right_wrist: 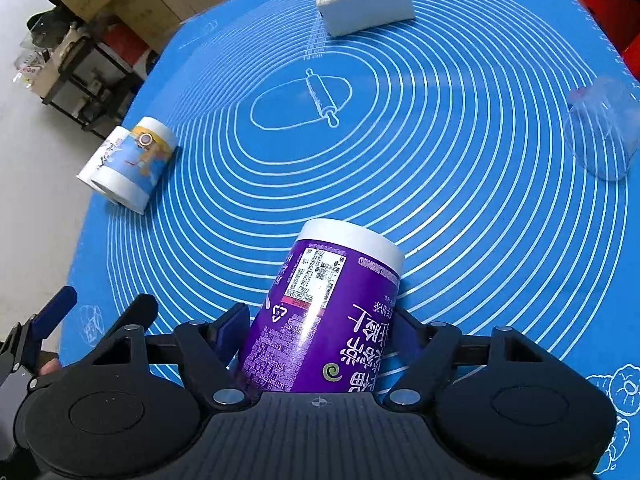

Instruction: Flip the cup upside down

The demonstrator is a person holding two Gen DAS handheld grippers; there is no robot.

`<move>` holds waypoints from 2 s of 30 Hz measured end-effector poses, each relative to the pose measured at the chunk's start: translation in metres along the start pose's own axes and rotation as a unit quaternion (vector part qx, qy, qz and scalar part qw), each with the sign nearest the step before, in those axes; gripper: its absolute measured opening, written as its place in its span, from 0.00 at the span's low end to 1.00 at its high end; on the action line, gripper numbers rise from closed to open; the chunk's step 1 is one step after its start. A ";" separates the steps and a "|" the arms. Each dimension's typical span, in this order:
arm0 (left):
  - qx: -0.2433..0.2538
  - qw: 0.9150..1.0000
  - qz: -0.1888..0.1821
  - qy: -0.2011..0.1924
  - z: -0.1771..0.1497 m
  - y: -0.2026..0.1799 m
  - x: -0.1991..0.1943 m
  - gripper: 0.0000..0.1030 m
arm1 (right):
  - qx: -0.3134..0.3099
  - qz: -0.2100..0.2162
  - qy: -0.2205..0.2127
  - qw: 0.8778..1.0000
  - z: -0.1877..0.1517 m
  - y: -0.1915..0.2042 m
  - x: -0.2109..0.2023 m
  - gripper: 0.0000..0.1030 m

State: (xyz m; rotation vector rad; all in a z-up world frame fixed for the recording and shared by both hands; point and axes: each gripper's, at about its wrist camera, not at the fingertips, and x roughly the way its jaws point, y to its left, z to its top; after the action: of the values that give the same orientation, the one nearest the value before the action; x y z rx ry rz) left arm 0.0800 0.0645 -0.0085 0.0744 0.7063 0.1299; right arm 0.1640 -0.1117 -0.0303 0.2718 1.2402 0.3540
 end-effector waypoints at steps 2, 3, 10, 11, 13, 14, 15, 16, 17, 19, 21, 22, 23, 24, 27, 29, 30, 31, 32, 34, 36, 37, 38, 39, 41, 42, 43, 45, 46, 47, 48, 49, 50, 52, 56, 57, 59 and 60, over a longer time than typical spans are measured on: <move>-0.002 1.000 0.000 -0.002 0.000 0.001 -0.001 1.00 | -0.010 -0.003 -0.030 1.000 -0.003 0.000 -0.009 0.71; -0.006 1.000 -0.002 -0.003 0.000 0.002 -0.002 1.00 | -0.018 -0.003 -0.053 0.998 -0.003 0.001 -0.015 0.70; -0.025 1.000 0.000 -0.008 0.003 0.006 -0.002 1.00 | -0.095 -0.125 -0.301 0.941 -0.023 0.022 -0.049 0.68; -0.026 1.000 0.001 -0.009 0.003 0.005 -0.002 1.00 | -0.112 -0.143 -0.331 0.926 -0.029 0.025 -0.048 0.68; -0.028 1.000 0.002 -0.009 0.003 0.005 -0.002 1.00 | -0.143 -0.173 -0.365 0.904 -0.039 0.029 -0.042 0.68; -0.028 1.000 0.002 -0.009 0.003 0.005 -0.003 1.00 | -0.152 -0.180 -0.367 0.900 -0.040 0.030 -0.039 0.68; -0.029 1.000 0.001 -0.008 0.003 0.005 -0.003 1.00 | -0.157 -0.183 -0.362 0.900 -0.041 0.030 -0.036 0.67; -0.028 1.000 0.000 -0.008 0.003 0.005 -0.003 1.00 | -0.159 -0.185 -0.354 0.903 -0.042 0.029 -0.032 0.67; -0.027 1.000 -0.001 -0.008 0.002 0.004 -0.004 1.00 | -0.157 -0.183 -0.347 0.906 -0.042 0.028 -0.031 0.67; -0.024 1.000 -0.003 -0.008 0.002 0.003 -0.004 1.00 | -0.154 -0.181 -0.334 0.912 -0.043 0.025 -0.029 0.67; -0.018 1.000 -0.007 -0.006 0.001 0.000 -0.004 1.00 | -0.159 -0.182 -0.335 0.911 -0.046 0.025 -0.031 0.67; -0.016 1.000 -0.008 -0.005 0.000 -0.002 -0.004 1.00 | -0.159 -0.181 -0.333 0.912 -0.046 0.026 -0.029 0.67; -0.014 1.000 -0.010 -0.005 0.000 -0.003 -0.005 1.00 | -0.158 -0.181 -0.330 0.913 -0.045 0.027 -0.029 0.68; -0.013 1.000 -0.012 -0.005 -0.001 -0.004 -0.005 1.00 | -0.158 -0.181 -0.327 0.914 -0.044 0.028 -0.029 0.70; -0.015 1.000 -0.019 -0.007 0.000 -0.006 -0.009 1.00 | -0.159 -0.181 -0.318 0.917 -0.044 0.026 -0.031 0.78; -0.018 0.999 -0.025 -0.008 0.001 -0.008 -0.014 1.00 | -0.156 -0.177 -0.319 0.918 -0.046 0.024 -0.040 0.83; -0.019 0.999 -0.029 -0.010 0.001 -0.009 -0.017 1.00 | -0.153 -0.174 -0.318 0.919 -0.048 0.023 -0.044 0.83; -0.019 0.999 -0.032 -0.012 0.001 -0.009 -0.020 1.00 | -0.149 -0.170 -0.317 0.921 -0.051 0.021 -0.050 0.84; -0.019 0.999 -0.035 -0.014 0.002 -0.011 -0.024 1.00 | -0.146 -0.165 -0.315 0.923 -0.055 0.018 -0.056 0.86; -0.020 0.999 -0.040 -0.018 0.002 -0.014 -0.031 1.00 | -0.140 -0.157 -0.314 0.926 -0.064 0.013 -0.069 0.89; -0.023 0.998 -0.047 -0.021 0.001 -0.018 -0.038 1.00 | -0.138 -0.155 -0.312 0.927 -0.077 0.009 -0.082 0.91; -0.024 0.998 -0.051 -0.023 0.000 -0.020 -0.042 1.00 | -0.139 -0.156 -0.311 0.927 -0.082 0.007 -0.088 0.91; -0.024 0.998 -0.055 -0.024 -0.001 -0.021 -0.047 1.00 | -0.139 -0.157 -0.309 0.928 -0.088 0.005 -0.092 0.91; -0.023 0.998 -0.058 -0.026 -0.002 -0.024 -0.051 1.00 | -0.138 -0.158 -0.307 0.928 -0.095 0.003 -0.097 0.91; -0.020 0.997 -0.063 -0.030 -0.005 -0.028 -0.061 1.00 | -0.137 -0.157 -0.303 0.930 -0.107 -0.002 -0.106 0.91; -0.019 0.997 -0.066 -0.031 -0.006 -0.030 -0.066 1.00 | -0.136 -0.157 -0.300 0.931 -0.113 -0.004 -0.110 0.91; -0.018 0.997 -0.069 -0.031 -0.008 -0.032 -0.070 1.00 | -0.136 -0.157 -0.299 0.932 -0.119 -0.005 -0.113 0.91; -0.018 0.996 -0.077 -0.031 -0.012 -0.035 -0.077 1.00 | -0.136 -0.158 -0.296 0.932 -0.133 -0.008 -0.118 0.91; -0.018 0.996 -0.080 -0.030 -0.014 -0.037 -0.081 1.00 | -0.137 -0.159 -0.295 0.932 -0.138 -0.009 -0.120 0.92; -0.017 0.996 -0.084 -0.029 -0.017 -0.039 -0.084 1.00 | -0.138 -0.160 -0.293 0.933 -0.143 -0.010 -0.122 0.92; -0.016 0.996 -0.087 -0.027 -0.019 -0.041 -0.088 1.00 | -0.139 -0.161 -0.290 0.933 -0.150 -0.011 -0.123 0.92; -0.012 0.996 -0.089 -0.027 -0.022 -0.043 -0.091 1.00 | -0.139 -0.162 -0.288 0.934 -0.154 -0.012 -0.123 0.92; -0.007 0.996 -0.089 -0.027 -0.024 -0.045 -0.094 1.00 | -0.139 -0.162 -0.285 0.935 -0.159 -0.013 -0.124 0.92; 0.003 0.996 -0.088 -0.028 -0.029 -0.050 -0.100 1.00 | -0.135 -0.161 -0.281 0.937 -0.167 -0.016 -0.125 0.92; 0.013 0.995 -0.096 -0.021 -0.038 -0.057 -0.106 1.00 | -0.131 -0.160 -0.277 0.939 -0.179 -0.020 -0.130 0.92; 0.014 0.995 -0.100 -0.019 -0.040 -0.058 -0.107 1.00 | -0.131 -0.161 -0.277 0.938 -0.182 -0.021 -0.131 0.92; 0.019 0.994 -0.103 -0.019 -0.044 -0.061 -0.111 1.00 | -0.132 -0.163 -0.277 0.938 -0.187 -0.022 -0.135 0.92; 0.023 0.994 -0.103 -0.020 -0.045 -0.063 -0.113 1.00 | -0.132 -0.163 -0.277 0.938 -0.188 -0.023 -0.136 0.92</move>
State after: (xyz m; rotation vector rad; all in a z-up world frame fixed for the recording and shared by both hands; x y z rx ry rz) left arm -0.0287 -0.0127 0.0225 0.0488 0.6728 -0.0848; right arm -0.0510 -0.1859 0.0217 -0.0710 0.6520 0.1349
